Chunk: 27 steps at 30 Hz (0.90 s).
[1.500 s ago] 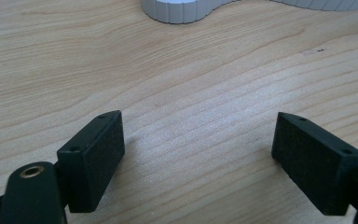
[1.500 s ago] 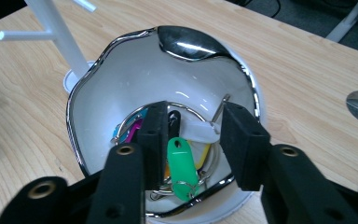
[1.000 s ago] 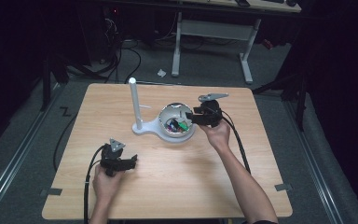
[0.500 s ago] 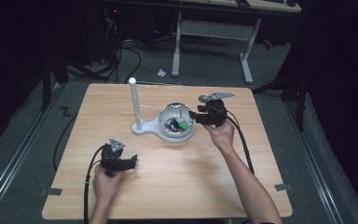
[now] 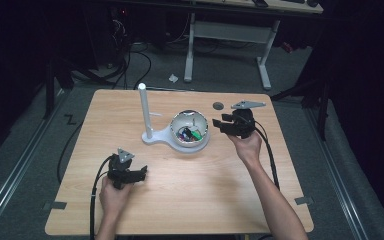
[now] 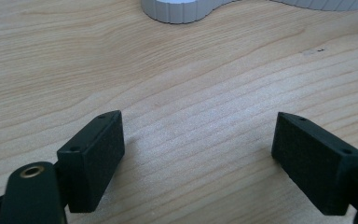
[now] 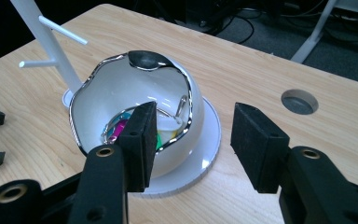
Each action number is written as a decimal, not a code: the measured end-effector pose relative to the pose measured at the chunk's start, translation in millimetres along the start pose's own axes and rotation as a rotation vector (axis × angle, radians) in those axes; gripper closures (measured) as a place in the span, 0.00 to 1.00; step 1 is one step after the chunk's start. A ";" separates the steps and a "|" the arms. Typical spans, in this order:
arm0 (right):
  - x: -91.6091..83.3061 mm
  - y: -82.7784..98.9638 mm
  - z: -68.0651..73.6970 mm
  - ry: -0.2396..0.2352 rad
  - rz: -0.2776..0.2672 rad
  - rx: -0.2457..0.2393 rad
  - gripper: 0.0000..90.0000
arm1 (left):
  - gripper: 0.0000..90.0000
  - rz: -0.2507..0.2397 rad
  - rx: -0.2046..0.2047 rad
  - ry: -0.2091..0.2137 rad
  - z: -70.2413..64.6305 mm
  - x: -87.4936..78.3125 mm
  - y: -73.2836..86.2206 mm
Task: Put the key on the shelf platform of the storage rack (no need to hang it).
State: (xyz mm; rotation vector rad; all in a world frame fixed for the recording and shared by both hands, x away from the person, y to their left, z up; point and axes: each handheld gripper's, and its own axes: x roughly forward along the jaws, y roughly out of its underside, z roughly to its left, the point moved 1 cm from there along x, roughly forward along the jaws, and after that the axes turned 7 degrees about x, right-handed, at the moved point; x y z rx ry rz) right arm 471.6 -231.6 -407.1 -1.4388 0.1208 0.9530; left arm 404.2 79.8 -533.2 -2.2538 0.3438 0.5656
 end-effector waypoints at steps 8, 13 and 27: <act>-9.9 2.6 -4.6 0.000 0.012 0.010 0.56 | 0.19 0.000 -0.001 0.000 0.0 0.0 0.0; -18.2 10.5 -6.6 -0.010 -0.001 0.036 0.55 | 0.19 0.000 0.000 0.000 0.0 0.0 0.0; -43.3 24.4 -16.6 0.018 -0.018 0.056 0.54 | 0.19 0.000 -0.001 0.000 -0.1 0.0 0.0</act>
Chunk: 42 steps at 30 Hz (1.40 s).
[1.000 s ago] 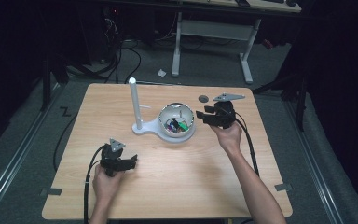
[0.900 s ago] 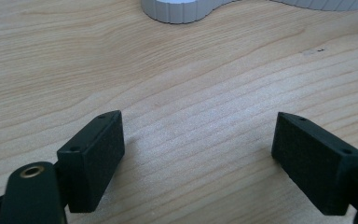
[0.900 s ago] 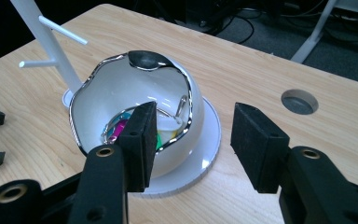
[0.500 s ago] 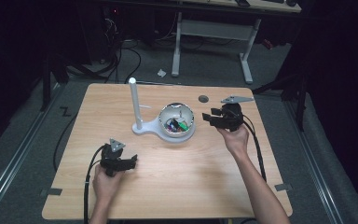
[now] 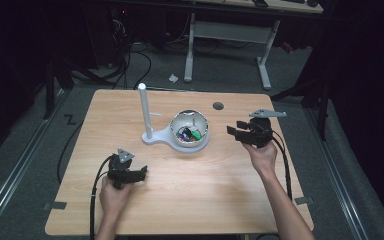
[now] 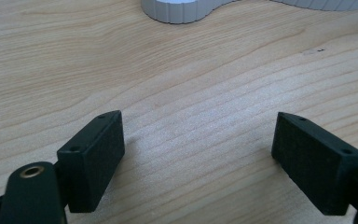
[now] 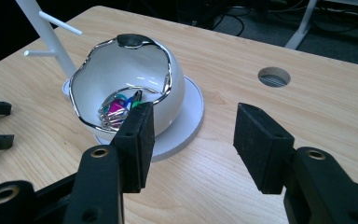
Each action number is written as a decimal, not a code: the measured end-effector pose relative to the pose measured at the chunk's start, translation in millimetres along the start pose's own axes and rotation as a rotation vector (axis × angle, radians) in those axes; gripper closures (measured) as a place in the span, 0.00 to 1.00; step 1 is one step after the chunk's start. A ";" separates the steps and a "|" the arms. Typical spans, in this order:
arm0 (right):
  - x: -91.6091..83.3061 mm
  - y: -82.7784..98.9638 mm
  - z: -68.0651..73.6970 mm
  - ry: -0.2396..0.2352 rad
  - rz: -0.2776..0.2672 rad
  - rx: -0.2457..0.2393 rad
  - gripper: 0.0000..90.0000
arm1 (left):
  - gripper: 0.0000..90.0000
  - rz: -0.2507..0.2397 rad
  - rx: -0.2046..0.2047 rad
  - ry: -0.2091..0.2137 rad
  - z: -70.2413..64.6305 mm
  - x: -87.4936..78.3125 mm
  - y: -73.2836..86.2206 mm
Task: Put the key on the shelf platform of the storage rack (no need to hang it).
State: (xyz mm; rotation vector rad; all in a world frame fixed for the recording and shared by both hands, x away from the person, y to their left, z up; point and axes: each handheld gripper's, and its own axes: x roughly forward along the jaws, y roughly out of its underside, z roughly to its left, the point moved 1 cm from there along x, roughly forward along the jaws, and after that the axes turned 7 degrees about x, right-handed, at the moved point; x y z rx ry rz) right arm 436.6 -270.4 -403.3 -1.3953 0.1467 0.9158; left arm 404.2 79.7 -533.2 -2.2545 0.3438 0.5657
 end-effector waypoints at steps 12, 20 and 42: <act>-19.7 5.9 0.7 0.008 -0.025 -0.001 0.53 | 0.19 0.000 0.000 0.000 0.0 0.0 0.0; -30.4 14.4 0.9 0.030 -0.019 -0.002 0.52 | 0.19 0.000 0.000 0.000 0.0 0.0 0.0; -56.1 43.0 -7.3 0.049 -0.046 0.031 0.52 | 0.19 0.000 0.000 -0.001 0.0 0.0 0.0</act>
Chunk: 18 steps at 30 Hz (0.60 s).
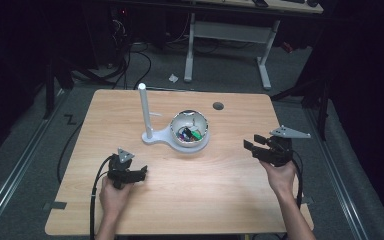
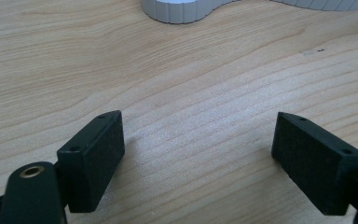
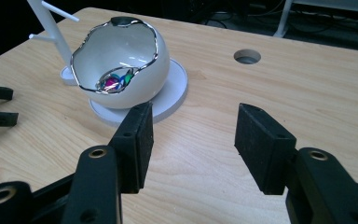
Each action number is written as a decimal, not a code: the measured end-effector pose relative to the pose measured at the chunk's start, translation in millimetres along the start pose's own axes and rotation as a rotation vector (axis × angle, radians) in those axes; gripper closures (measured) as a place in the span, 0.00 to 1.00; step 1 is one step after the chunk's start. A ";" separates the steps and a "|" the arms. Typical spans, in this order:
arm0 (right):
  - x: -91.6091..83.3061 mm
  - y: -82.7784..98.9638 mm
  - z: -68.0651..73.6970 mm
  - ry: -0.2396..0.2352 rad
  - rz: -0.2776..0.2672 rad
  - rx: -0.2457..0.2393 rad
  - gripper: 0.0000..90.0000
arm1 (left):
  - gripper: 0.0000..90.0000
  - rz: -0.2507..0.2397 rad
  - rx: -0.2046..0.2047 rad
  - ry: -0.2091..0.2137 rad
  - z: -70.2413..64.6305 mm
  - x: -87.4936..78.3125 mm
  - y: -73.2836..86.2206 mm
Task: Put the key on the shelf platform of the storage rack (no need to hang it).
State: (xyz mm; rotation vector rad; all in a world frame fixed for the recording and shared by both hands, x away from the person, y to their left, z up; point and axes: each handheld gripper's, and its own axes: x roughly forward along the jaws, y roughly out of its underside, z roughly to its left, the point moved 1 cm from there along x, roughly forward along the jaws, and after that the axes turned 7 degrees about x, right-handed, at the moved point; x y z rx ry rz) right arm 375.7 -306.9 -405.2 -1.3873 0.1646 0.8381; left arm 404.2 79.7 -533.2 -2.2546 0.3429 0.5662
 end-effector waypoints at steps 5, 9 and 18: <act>-2.9 6.9 -0.4 -0.005 -0.003 0.006 0.52 | 0.19 0.000 0.000 0.000 0.0 0.0 0.0; -3.3 13.6 -0.7 -0.006 0.005 0.012 0.52 | 0.19 0.000 0.000 0.000 0.0 0.0 0.0; -3.7 26.5 -1.0 -0.012 0.005 0.023 0.52 | 0.19 0.000 0.001 0.000 0.0 0.0 0.0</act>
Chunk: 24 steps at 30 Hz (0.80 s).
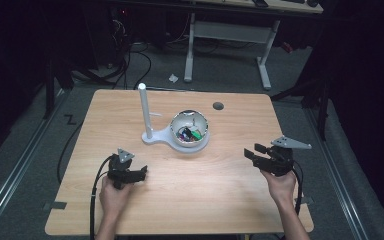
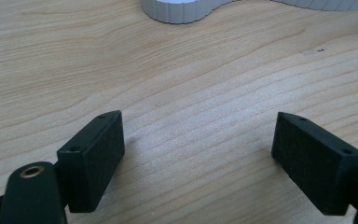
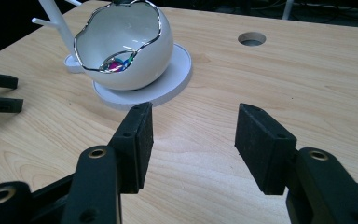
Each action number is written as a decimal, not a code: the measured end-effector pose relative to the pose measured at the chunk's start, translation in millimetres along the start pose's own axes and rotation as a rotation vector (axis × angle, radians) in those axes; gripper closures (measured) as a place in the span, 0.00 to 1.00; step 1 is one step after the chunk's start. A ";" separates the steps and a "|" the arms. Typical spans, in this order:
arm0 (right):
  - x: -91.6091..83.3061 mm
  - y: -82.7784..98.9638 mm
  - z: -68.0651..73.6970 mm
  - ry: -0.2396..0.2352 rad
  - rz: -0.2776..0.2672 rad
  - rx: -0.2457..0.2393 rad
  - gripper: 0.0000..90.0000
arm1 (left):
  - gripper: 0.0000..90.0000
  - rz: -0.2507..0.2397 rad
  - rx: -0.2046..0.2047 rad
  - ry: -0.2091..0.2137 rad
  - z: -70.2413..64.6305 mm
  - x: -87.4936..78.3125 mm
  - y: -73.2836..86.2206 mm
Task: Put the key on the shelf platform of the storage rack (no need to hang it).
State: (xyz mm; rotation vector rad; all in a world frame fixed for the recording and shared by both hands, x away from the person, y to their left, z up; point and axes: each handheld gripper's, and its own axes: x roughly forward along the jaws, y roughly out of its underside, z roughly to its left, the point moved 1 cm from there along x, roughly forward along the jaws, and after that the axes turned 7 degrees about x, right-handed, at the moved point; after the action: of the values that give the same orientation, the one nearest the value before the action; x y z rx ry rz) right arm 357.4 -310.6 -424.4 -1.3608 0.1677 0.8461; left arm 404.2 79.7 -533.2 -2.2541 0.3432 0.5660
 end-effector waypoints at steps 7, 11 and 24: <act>6.4 12.5 0.8 -0.012 0.026 0.011 0.52 | 0.19 0.000 0.000 0.000 0.0 0.0 0.0; 7.7 16.6 -0.6 -0.014 0.025 0.024 0.52 | 0.19 0.000 0.001 0.000 0.0 0.0 0.0; 16.0 34.1 -7.4 -0.013 0.039 0.064 0.52 | 0.19 0.000 0.001 0.001 0.0 0.0 0.0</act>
State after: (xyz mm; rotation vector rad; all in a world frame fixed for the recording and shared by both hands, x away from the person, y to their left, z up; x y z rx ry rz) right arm 350.2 -311.3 -462.0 -1.2959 0.2102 0.8748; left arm 404.2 79.8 -533.2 -2.2534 0.3437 0.5650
